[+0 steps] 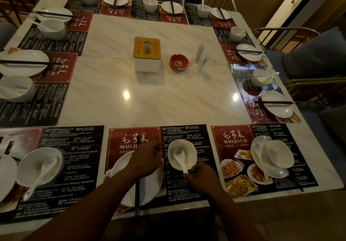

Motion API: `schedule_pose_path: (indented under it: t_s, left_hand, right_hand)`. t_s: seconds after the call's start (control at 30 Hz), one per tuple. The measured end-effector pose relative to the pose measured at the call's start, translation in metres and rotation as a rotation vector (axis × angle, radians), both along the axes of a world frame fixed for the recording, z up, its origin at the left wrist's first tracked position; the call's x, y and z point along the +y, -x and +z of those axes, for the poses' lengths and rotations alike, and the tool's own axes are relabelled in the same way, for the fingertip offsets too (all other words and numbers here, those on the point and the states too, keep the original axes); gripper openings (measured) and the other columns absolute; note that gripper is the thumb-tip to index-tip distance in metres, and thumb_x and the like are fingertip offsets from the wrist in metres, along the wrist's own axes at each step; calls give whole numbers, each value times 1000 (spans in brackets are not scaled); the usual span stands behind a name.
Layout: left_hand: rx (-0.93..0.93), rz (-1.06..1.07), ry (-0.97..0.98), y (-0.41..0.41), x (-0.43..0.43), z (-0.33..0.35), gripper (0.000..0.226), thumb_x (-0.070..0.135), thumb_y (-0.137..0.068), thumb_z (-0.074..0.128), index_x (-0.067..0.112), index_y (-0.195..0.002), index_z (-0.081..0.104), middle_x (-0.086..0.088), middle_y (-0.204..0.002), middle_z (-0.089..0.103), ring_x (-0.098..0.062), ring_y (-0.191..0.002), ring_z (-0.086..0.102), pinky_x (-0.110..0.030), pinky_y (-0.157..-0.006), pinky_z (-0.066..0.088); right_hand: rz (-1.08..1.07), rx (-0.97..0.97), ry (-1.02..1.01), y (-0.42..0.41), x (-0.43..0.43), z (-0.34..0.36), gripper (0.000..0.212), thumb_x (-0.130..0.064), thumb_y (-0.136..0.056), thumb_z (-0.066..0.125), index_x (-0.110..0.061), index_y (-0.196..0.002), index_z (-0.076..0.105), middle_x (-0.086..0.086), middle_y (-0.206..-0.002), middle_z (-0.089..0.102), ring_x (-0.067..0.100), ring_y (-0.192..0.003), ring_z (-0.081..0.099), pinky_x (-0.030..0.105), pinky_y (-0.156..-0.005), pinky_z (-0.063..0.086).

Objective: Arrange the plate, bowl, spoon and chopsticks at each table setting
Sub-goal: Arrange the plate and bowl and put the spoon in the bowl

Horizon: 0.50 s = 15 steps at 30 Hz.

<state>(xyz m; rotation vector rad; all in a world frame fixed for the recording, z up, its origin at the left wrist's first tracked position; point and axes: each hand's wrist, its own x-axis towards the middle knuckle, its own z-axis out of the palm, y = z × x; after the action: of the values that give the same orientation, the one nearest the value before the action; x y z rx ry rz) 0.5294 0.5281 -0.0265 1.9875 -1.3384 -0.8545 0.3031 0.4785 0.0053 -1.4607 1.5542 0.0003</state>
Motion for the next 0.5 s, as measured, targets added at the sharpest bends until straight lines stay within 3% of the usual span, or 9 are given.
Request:
schedule_pose_path:
  t_s: [0.23,0.5]
  left_hand:
    - [-25,-22,-27,4,-10,-3,41,16,-91,63,22,-131,62,6,-110,72,4,-85,59,-2,-71,37]
    - [18,-8,-66,11,-10,-5,42,17,-91,64,26,-132,59,8,-114,71,1,-91,61,-12,-73,45]
  right_hand:
    - [-48,-54,-12,0,3,-5,25,-28,-74,84,-24,-87,62,-1,-84,74,13,-78,72,44,-76,61]
    - [1,-80,-60,8,-6,-9,30,-37,-73,83,-26,-90,60,1,-88,74,15,-79,73,42,-74,62]
